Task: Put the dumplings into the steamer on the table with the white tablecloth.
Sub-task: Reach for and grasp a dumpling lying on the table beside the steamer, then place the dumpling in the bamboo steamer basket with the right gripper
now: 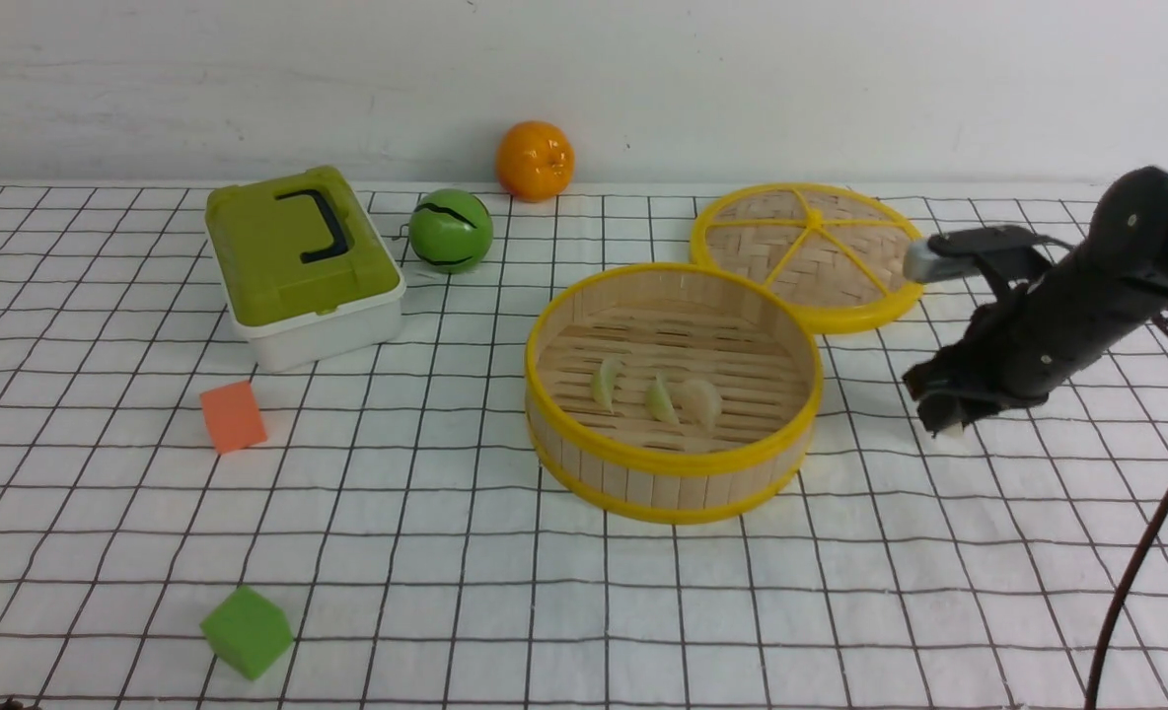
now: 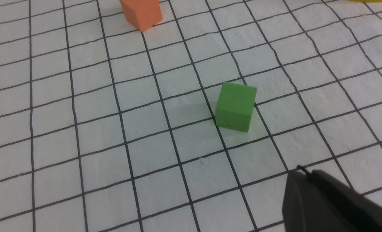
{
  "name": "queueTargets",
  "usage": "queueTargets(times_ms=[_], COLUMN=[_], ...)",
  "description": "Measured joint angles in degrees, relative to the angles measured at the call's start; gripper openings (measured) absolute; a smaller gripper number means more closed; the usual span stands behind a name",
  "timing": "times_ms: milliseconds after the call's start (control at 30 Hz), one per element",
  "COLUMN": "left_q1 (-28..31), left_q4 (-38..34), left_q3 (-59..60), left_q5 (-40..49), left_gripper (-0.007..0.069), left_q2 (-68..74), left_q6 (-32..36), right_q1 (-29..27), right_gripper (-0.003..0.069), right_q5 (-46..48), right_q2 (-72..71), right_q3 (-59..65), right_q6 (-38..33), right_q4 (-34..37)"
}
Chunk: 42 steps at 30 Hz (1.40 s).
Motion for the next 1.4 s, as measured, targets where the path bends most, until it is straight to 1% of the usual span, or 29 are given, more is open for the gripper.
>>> queueTargets(times_ms=[33,100,167,200,233,267,300,333,367,467,667,733,767,800,833,900,933,1033,1100,1133,1167,1233,1267,1300,1367,1400], left_q1=[0.0,0.0,0.0,0.0,0.0,0.0,0.0,0.0,0.0,0.0,0.0,0.0,0.0,0.0,0.0,0.0,0.0,0.0,0.0,0.0,0.0,0.0,0.0,0.0,0.0,0.0], left_q4=[0.0,0.0,0.0,0.0,0.0,0.0,0.0,0.0,0.0,0.0,0.0,0.0,0.0,0.0,0.0,0.0,0.0,0.02,0.07,0.07,0.07,0.07,0.07,0.13,0.13,0.13], left_q3=[0.0,0.0,0.0,0.0,0.0,0.0,0.0,0.0,0.0,0.0,0.0,0.0,0.0,0.0,0.0,0.0,0.0,0.0,0.0,0.0,0.0,0.0,0.0,0.0,0.0,0.0], left_q5=[0.0,-0.13,-0.14,-0.14,-0.14,-0.14,-0.14,-0.14,-0.14,-0.14,-0.14,-0.14,-0.14,-0.14,-0.14,-0.14,-0.14,-0.14,-0.19,-0.19,-0.19,-0.19,-0.19,-0.19,-0.19,-0.19], left_gripper=[0.0,0.0001,0.0002,0.0003,0.0004,0.0004,0.0006,0.0006,0.0008,0.001,0.0018,0.0019,0.002,0.002,0.002,0.002,0.002,0.0022,0.0024,0.0027,0.0027,0.0029,0.003,0.0031,0.0034,0.0034], left_q2=[0.0,0.0,0.0,0.0,0.0,0.0,0.0,0.0,0.0,0.0,0.0,0.0,0.0,0.0,0.0,0.0,0.0,0.0,0.0,0.0,0.0,0.0,0.0,0.0,0.0,0.0], left_q6=[0.0,0.0,0.0,0.0,0.0,0.0,0.0,0.0,0.0,0.0,0.0,0.0,0.0,0.0,0.0,0.0,0.0,0.0,0.0,0.0,0.0,0.0,0.0,0.0,0.0,0.0], right_q1=[0.07,1.64,4.23,4.52,7.09,7.39,9.8,9.8,11.71,13.08,13.14,13.14,13.14,13.14,13.14,13.14,13.14,13.14,13.14,13.14,13.14,13.14,13.14,13.14,13.14,13.14], right_gripper=[0.0185,0.0185,0.0185,0.0185,0.0184,0.0184,0.0184,0.0184,0.0184,0.0184,0.0187,0.0207,0.0244,0.025,0.0274,0.0347,0.037,0.0375,0.0354,0.0314,0.0302,0.023,0.0163,0.0114,0.0038,0.0015], right_q5=[0.0,-0.08,-1.18,-1.33,-2.74,-2.89,-4.37,-4.37,-6.27,-8.76,-10.09,-10.24,-10.46,-10.46,-10.46,-10.13,-9.6,-8.37,-7.78,-6.87,-6.6,-4.65,-2.56,-0.8,1.54,2.21], right_q2=[-0.26,-3.34,-5.06,-5.11,-5.08,-4.99,-3.69,-3.69,-1.69,1.44,3.91,3.91,3.91,3.91,3.91,3.62,3.05,0.51,-2.84,-6.94,-8.16,-14.27,-19.61,-23.53,-30.63,-32.18], right_q3=[-0.18,-1.27,-1.99,-2.06,-2.17,-2.17,-2.17,-2.17,-2.17,-2.17,-2.17,-2.17,-2.17,-2.17,-2.17,-2.17,-2.17,-1.99,-1.92,-1.92,-1.92,-1.92,-1.92,-1.87,-1.27,-0.7], right_q6=[0.0,-0.89,-3.53,-3.8,-6.31,-6.57,-8.76,-8.76,-10.31,-11.34,-11.53,-11.56,-11.56,-11.56,-11.56,-11.56,-11.2,-10.4,-9.39,-8.3,-7.97,-6.46,-5.18,-4.09,-2.07,-1.2], right_q4=[0.33,5.1,9.1,9.89,12.71,13.37,15.41,15.61,16.74,17.33,17.33,17.33,17.05,16.99,16.6,15.35,14.59,12.83,10.97,7.98,7.16,3.49,-0.55,-3.01,-6.34,-7.74])
